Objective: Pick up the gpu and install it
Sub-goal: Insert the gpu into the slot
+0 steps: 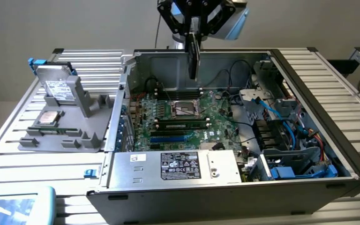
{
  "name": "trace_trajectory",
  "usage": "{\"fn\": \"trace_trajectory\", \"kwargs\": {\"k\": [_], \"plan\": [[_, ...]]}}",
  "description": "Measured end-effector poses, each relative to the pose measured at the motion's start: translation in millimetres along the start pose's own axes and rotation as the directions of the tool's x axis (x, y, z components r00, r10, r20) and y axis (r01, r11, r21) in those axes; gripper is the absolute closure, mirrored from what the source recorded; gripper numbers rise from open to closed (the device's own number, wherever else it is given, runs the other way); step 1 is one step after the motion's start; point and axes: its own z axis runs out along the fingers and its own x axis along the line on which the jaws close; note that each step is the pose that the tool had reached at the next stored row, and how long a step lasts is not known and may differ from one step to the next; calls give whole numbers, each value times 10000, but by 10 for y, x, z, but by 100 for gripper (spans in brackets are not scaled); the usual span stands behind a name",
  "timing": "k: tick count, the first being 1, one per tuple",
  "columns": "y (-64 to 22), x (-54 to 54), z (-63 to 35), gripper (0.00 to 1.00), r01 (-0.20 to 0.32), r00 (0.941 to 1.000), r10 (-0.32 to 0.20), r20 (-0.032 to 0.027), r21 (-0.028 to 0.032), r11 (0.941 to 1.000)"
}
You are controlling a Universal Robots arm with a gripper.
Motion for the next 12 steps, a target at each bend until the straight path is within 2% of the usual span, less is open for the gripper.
{"fn": "trace_trajectory", "kwargs": {"k": [3,6,9,12], "plan": [[0,0,1,73,542,9985,-543,-59,-21,9985],[0,0,1,73,1076,9941,-1077,-115,-55,9942],[0,0,0,73,1612,9867,-1614,-172,-87,9869],[0,0,2,73,2150,9763,-2153,-225,-134,9765]]}}
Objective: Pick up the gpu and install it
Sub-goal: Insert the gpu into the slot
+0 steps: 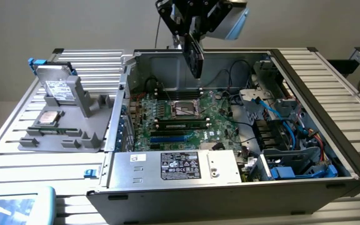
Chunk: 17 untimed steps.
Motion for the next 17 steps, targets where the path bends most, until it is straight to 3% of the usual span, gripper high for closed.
{"fn": "trace_trajectory", "kwargs": {"k": [2,5,9,13,17], "plan": [[0,0,0,73,358,9994,-358,-36,-34,9994],[0,0,0,73,731,9973,-731,-78,-39,9973],[0,0,0,73,1450,9893,-1451,-164,-49,9894],[0,0,0,73,2158,9761,-2158,-250,-64,9764],[0,0,0,73,2865,9575,-2866,-333,-81,9580]]}}
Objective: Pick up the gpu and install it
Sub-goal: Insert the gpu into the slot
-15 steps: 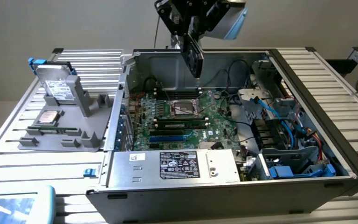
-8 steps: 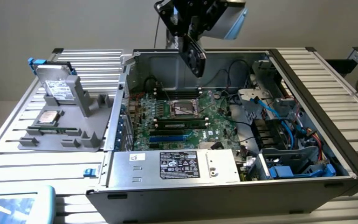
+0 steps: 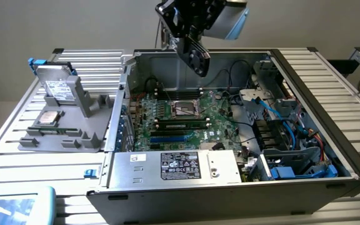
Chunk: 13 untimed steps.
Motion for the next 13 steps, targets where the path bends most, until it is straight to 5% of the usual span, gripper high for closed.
{"fn": "trace_trajectory", "kwargs": {"k": [7,13], "plan": [[0,0,0,73,1252,9920,-1252,-151,4,9921],[0,0,2,73,2320,9723,-2320,-280,-15,9727]]}}
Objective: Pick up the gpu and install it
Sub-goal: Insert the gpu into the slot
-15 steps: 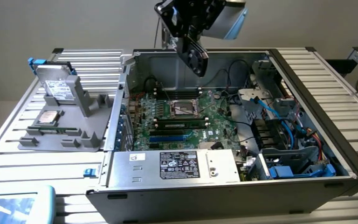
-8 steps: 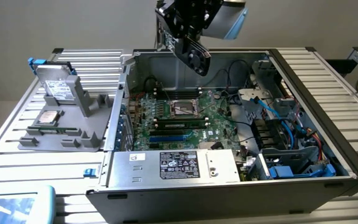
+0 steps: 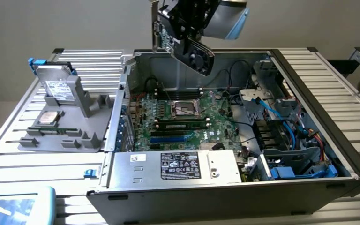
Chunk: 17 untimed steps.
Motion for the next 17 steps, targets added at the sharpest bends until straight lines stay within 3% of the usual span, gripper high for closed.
{"fn": "trace_trajectory", "kwargs": {"k": [4,9,13,17], "plan": [[0,0,1,73,719,9974,-719,-91,-1,9974],[-1,0,8,73,1616,9867,-1616,-205,-11,9869],[-2,0,17,73,2326,9721,-2326,-296,-24,9726],[-3,0,25,73,3024,9524,-3023,-383,-41,9532]]}}
